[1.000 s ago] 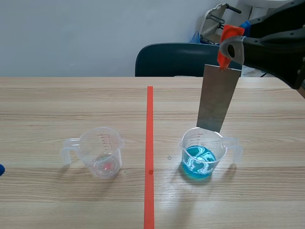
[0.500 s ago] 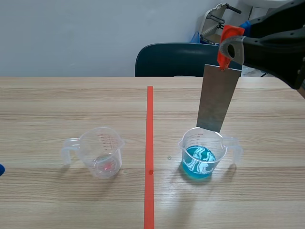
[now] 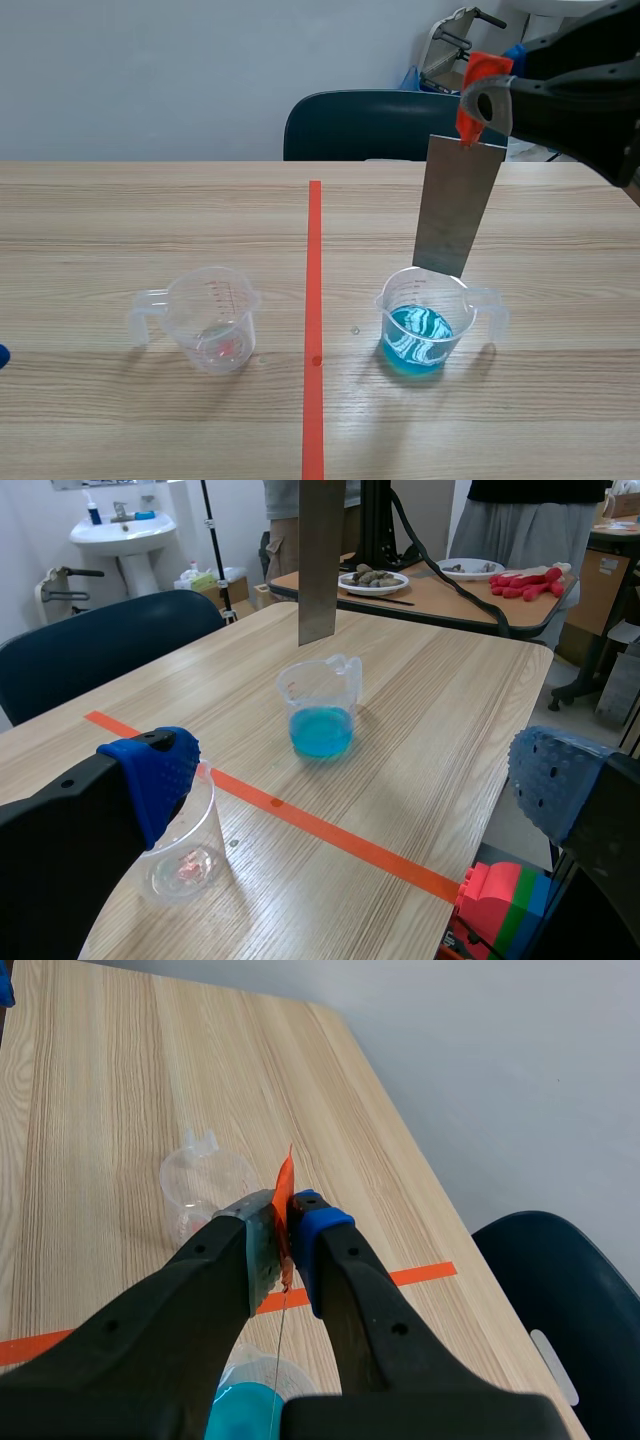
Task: Do the redox reaction experiment
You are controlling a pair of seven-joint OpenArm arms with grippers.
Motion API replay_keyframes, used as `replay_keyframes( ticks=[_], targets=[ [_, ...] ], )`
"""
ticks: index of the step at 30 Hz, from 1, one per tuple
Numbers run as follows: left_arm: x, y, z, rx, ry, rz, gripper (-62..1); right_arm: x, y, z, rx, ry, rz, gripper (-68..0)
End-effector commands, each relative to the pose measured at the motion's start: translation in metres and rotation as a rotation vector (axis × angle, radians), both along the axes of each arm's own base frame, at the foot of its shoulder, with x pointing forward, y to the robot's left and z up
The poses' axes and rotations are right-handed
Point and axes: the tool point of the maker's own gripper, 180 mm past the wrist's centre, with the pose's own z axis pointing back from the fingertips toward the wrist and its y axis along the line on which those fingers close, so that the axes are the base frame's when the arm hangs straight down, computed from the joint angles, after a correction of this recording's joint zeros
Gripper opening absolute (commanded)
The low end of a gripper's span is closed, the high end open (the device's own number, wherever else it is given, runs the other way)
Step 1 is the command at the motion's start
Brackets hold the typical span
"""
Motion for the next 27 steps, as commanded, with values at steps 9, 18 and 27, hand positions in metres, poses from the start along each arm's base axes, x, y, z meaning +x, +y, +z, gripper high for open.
replay_keyframes(
  ticks=[9, 18, 27],
  targets=[
    [0.002, -0.003, 0.008, -0.029, -0.022, 0.004, 1.4, 0.001, 0.000, 0.011, 0.036, -0.020, 0.005, -66.7],
    [0.002, -0.003, 0.008, -0.029, -0.022, 0.004, 1.4, 0.004, 0.003, 0.000, 0.019, -0.039, -0.023, -66.7],
    [0.002, -0.003, -0.001, 0.014, 0.007, 0.007, 1.4, 0.016, -0.006, -0.012, 0.044, -0.011, -0.086, -66.7]
  ],
)
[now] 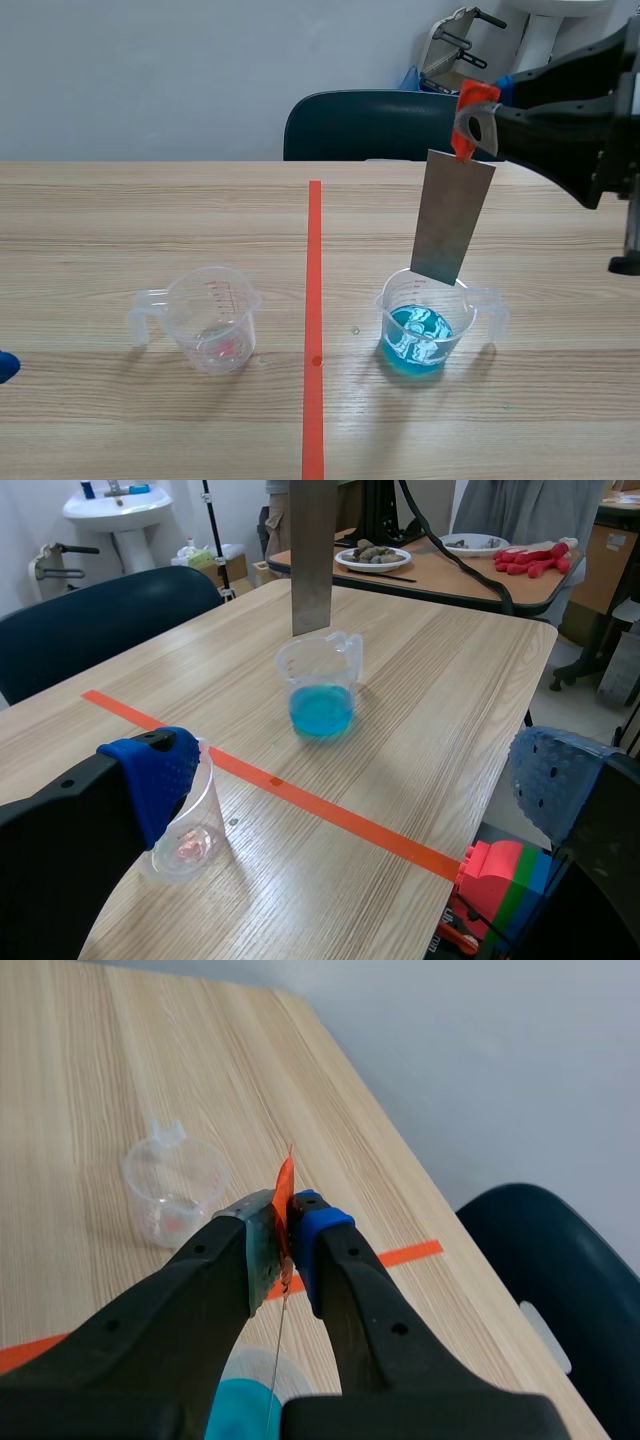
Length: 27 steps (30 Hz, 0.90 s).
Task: Do the redox reaction experiment
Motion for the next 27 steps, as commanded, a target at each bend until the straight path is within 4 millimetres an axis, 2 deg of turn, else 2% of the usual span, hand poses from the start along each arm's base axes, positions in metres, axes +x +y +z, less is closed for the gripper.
replay_keyframes(
  ticks=[1, 11, 27],
  targets=[
    [0.002, -0.003, 0.007, -0.027, -0.021, 0.004, 1.4, 0.002, -0.002, 0.007, 0.025, -0.016, 0.000, -66.7],
    [0.002, -0.003, 0.008, -0.027, -0.021, 0.004, 1.4, 0.006, -0.002, -0.003, 0.029, -0.008, -0.027, -66.7],
    [0.002, -0.003, 0.008, -0.028, -0.021, 0.004, 1.4, 0.011, -0.004, -0.041, 0.061, 0.087, -0.073, -66.7]
  ],
)
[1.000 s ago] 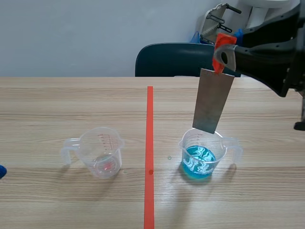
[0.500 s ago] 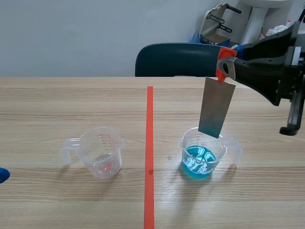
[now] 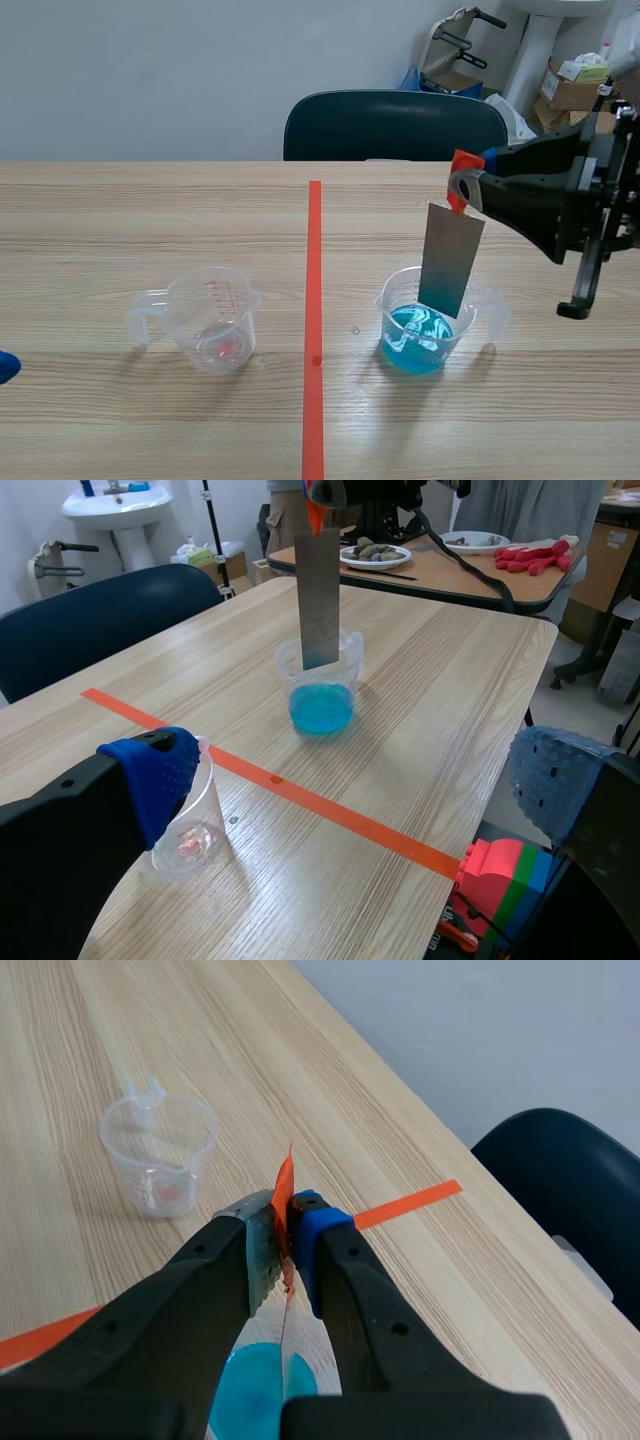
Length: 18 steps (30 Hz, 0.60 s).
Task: Do the redox reaction experiment
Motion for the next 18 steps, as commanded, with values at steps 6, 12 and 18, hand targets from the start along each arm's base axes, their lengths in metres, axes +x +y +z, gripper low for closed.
replay_keyframes(
  ticks=[6, 12, 18],
  targets=[
    [0.002, -0.003, 0.009, -0.034, -0.028, 0.004, 1.4, 0.004, 0.004, -0.006, 0.031, -0.001, 0.008, -66.7],
    [0.002, -0.003, 0.009, -0.035, -0.029, 0.004, 1.4, 0.011, 0.006, -0.018, 0.023, -0.005, 0.015, -66.7],
    [0.002, -0.003, 0.009, -0.035, -0.028, 0.004, 1.4, 0.015, 0.005, -0.035, -0.002, 0.005, 0.009, -66.7]
  ],
)
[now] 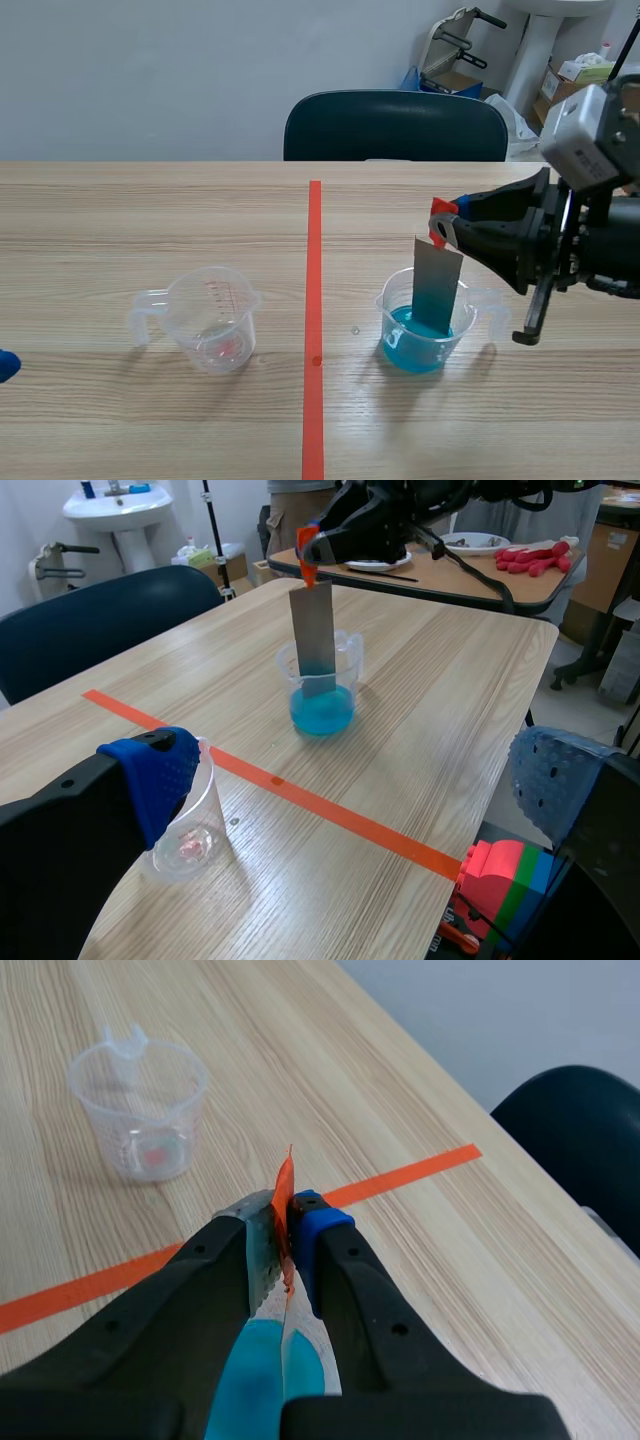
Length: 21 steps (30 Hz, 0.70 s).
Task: Do the redox reaction experiment
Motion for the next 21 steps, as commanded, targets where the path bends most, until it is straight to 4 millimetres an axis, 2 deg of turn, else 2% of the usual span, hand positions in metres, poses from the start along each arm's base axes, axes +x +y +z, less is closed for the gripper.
replay_keyframes(
  ticks=[1, 8, 21],
  targets=[
    [0.002, -0.003, 0.009, -0.034, -0.025, 0.004, 1.4, 0.003, 0.001, 0.010, 0.027, -0.027, 0.010, -66.7],
    [0.002, -0.003, 0.009, -0.034, -0.025, 0.004, 1.4, 0.003, -0.005, -0.002, 0.012, -0.013, 0.002, -66.7],
    [0.002, -0.003, 0.009, -0.034, -0.025, 0.004, 1.4, 0.003, -0.005, -0.002, 0.017, -0.014, 0.002, -66.7]
  ],
)
